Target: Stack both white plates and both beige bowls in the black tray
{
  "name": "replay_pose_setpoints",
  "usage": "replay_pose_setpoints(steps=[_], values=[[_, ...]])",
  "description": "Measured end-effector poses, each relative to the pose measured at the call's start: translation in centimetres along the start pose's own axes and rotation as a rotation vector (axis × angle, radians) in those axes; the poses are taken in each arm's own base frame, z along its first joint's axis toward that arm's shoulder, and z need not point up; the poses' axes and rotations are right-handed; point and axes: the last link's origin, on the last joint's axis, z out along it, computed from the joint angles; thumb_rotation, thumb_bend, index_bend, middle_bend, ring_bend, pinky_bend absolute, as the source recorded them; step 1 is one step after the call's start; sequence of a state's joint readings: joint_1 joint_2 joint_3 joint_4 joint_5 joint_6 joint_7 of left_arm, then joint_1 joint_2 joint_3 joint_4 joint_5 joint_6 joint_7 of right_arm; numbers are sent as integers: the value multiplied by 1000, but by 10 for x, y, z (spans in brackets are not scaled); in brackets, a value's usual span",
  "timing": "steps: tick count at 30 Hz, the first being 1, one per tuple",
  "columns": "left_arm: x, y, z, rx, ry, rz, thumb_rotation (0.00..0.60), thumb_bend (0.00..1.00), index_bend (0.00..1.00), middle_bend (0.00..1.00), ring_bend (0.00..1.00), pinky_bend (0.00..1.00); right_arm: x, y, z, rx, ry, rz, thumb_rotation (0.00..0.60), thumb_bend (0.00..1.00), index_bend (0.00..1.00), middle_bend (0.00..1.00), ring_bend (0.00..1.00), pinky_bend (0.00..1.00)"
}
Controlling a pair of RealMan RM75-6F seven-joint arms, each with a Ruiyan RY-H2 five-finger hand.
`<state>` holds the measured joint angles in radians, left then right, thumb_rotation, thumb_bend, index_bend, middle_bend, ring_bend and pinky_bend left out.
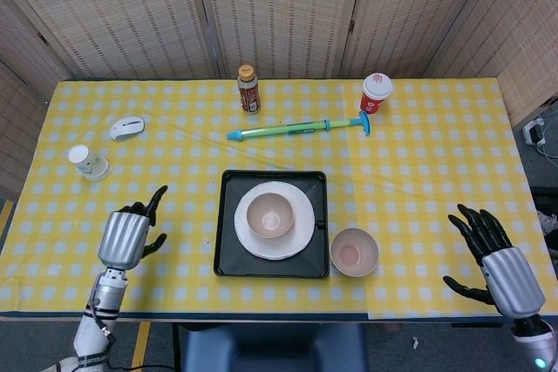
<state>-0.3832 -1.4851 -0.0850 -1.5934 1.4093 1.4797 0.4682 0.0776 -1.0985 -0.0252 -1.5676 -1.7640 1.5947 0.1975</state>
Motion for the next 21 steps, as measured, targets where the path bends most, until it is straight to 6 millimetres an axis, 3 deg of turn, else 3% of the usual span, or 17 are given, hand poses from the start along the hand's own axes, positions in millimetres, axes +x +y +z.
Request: replay_pose_setpoints(steps=[5, 9, 15, 21], values=[[19, -60, -31, 139, 63, 53, 600, 234, 163, 280, 153, 198, -10, -4, 8, 42, -56, -37, 600, 178, 231, 0, 0, 0], [25, -92, -53, 193, 70, 88, 600, 233, 163, 280, 154, 172, -19, -6, 14, 77, -122, -92, 600, 178, 369, 0, 0, 0], [21, -110, -70, 222, 68, 78, 600, 233, 161, 280, 154, 168, -39, -10, 26, 114, -220, -159, 600, 178, 475, 0, 0, 0], [16, -115, -77, 225, 55, 45, 600, 232, 147, 280, 155, 162, -58, -19, 41, 139, -254, -202, 600, 178, 498, 0, 0, 0]])
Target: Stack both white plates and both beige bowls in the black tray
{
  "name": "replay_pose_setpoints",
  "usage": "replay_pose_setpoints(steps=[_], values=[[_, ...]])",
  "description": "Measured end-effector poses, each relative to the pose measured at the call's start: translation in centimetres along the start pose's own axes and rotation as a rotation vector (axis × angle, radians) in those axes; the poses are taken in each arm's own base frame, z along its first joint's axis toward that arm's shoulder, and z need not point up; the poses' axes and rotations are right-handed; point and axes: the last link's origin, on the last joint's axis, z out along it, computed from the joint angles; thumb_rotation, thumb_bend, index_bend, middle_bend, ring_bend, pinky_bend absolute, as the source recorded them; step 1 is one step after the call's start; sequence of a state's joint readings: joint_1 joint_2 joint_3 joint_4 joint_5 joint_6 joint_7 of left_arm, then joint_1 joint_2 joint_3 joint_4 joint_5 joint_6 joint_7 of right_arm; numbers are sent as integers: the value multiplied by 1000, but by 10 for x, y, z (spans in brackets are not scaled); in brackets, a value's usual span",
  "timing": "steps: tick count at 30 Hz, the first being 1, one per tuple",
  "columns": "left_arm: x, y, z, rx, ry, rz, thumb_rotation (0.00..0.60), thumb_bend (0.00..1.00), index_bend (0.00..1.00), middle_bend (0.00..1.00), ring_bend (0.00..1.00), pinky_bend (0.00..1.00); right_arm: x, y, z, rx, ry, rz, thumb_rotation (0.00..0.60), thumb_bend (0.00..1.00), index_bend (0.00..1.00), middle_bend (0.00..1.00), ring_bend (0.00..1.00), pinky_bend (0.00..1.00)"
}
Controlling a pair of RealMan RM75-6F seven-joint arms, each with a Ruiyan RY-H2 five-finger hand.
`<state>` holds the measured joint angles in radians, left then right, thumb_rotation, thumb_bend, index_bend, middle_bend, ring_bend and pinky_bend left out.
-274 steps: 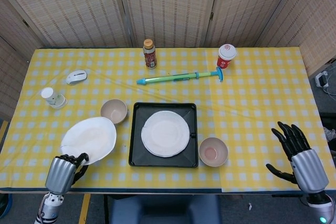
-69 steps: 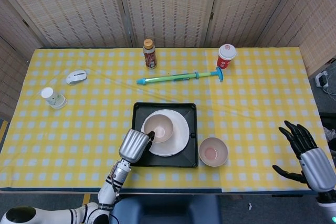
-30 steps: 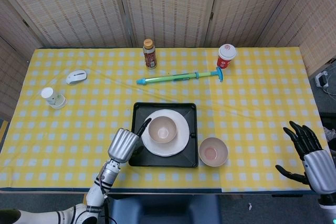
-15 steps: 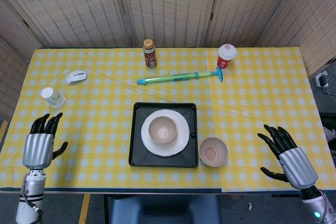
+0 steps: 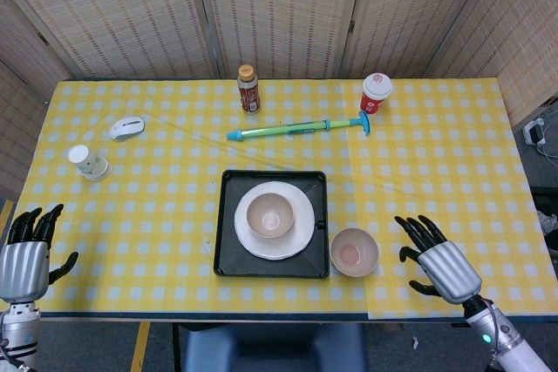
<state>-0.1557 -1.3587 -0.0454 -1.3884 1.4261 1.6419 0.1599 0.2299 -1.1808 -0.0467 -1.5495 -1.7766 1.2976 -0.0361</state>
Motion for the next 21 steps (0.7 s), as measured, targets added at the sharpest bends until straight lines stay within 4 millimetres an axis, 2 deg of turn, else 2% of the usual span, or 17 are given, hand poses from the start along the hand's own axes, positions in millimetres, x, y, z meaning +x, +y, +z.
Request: replay_pose_setpoints(steps=[10, 21], values=[[1, -5, 2, 10, -30, -40, 600, 234, 136, 280, 154, 159, -25, -17, 34, 47, -58, -21, 600, 199, 506, 0, 0, 0], [4, -5, 2, 1, -40, -42, 600, 236, 131, 280, 153, 157, -48, -35, 62, 114, -96, -70, 600, 365, 533, 0, 0, 0]])
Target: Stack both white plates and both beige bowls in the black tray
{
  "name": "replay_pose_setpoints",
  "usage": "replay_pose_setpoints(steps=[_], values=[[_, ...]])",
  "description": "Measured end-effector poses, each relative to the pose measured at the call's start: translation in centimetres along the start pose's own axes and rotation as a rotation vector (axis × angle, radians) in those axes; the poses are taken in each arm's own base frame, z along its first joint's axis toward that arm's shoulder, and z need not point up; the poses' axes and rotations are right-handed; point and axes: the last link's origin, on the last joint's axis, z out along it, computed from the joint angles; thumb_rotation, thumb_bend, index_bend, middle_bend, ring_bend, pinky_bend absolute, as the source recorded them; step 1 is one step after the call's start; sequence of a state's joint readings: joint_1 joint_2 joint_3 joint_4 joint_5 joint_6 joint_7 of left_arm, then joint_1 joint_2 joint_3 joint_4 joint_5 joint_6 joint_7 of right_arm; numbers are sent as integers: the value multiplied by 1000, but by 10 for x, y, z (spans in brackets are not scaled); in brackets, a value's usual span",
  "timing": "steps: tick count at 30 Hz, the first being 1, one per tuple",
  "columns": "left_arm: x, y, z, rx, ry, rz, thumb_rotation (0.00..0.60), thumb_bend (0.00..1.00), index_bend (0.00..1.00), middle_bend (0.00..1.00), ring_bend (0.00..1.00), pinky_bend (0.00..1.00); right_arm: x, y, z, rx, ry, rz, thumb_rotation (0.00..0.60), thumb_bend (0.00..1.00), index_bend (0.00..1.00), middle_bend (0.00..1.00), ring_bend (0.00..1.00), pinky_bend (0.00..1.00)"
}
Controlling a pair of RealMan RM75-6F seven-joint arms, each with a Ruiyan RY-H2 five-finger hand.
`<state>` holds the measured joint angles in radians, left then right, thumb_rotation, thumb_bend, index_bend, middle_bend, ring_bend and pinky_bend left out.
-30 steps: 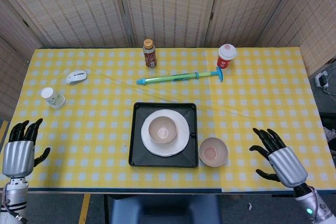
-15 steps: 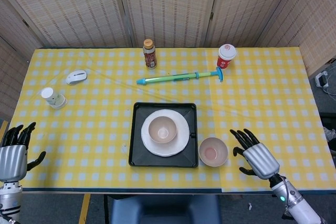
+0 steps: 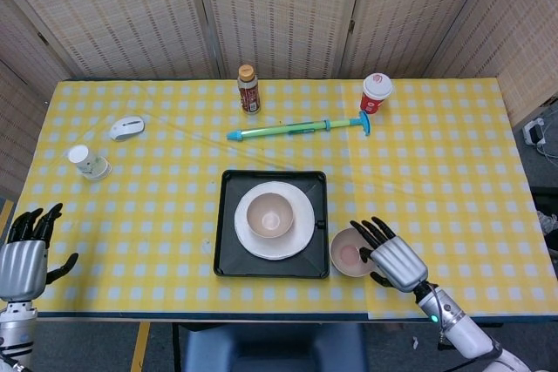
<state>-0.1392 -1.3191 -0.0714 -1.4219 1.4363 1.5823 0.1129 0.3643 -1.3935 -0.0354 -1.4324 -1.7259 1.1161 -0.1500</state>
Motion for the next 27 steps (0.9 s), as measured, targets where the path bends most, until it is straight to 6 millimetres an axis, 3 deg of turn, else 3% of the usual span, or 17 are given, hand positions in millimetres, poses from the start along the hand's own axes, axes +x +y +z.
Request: replay_pose_setpoints(steps=[14, 27], values=[[4, -3, 1, -21, 2, -29, 600, 246, 112, 280, 151, 137, -8, -4, 9, 10, -16, -6, 600, 494, 600, 13, 0, 0], [0, -1, 2, -23, -20, -25, 600, 242, 105, 280, 151, 137, 26, 4, 0, -11, 130, -6, 600, 495, 601, 18, 0, 0]])
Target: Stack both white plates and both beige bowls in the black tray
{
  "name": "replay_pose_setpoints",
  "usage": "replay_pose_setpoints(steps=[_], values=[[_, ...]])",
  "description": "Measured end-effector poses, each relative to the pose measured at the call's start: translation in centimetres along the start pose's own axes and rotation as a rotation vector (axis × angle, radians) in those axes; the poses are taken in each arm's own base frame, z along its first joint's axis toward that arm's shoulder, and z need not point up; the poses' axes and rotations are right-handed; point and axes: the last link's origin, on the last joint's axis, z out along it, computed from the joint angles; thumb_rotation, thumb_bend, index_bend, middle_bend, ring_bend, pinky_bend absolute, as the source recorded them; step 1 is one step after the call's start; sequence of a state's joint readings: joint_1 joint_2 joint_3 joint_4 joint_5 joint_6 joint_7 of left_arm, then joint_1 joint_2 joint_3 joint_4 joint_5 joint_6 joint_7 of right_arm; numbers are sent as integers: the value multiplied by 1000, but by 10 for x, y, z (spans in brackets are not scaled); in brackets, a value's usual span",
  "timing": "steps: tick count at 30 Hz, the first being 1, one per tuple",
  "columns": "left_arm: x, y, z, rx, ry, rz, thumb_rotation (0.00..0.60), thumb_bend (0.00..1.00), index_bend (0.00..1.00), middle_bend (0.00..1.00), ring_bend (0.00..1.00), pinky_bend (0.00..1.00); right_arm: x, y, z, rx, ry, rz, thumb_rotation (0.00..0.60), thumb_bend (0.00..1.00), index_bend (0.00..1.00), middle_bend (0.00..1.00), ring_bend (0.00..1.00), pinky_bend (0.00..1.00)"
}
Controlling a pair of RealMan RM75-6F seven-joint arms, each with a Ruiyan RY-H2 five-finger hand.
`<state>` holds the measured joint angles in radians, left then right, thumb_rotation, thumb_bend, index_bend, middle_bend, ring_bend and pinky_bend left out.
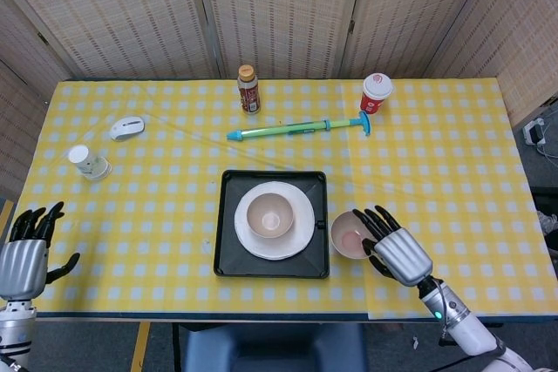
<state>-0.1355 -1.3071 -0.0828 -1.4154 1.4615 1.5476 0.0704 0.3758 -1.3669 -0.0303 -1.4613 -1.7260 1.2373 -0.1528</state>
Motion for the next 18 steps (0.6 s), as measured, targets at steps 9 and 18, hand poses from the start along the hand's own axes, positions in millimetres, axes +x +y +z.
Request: replay_pose_setpoints(steps=[9, 18], values=[[2, -2, 2, 15, 9, -15, 600, 245, 104, 280, 151, 137, 35, -17, 33, 58, 117, -26, 600, 495, 601, 22, 0, 0], [4, -4, 3, 24, 8, -17, 600, 245, 91, 279, 151, 143, 38, -49, 84, 136, 123, -30, 600, 494, 601, 24, 4, 0]])
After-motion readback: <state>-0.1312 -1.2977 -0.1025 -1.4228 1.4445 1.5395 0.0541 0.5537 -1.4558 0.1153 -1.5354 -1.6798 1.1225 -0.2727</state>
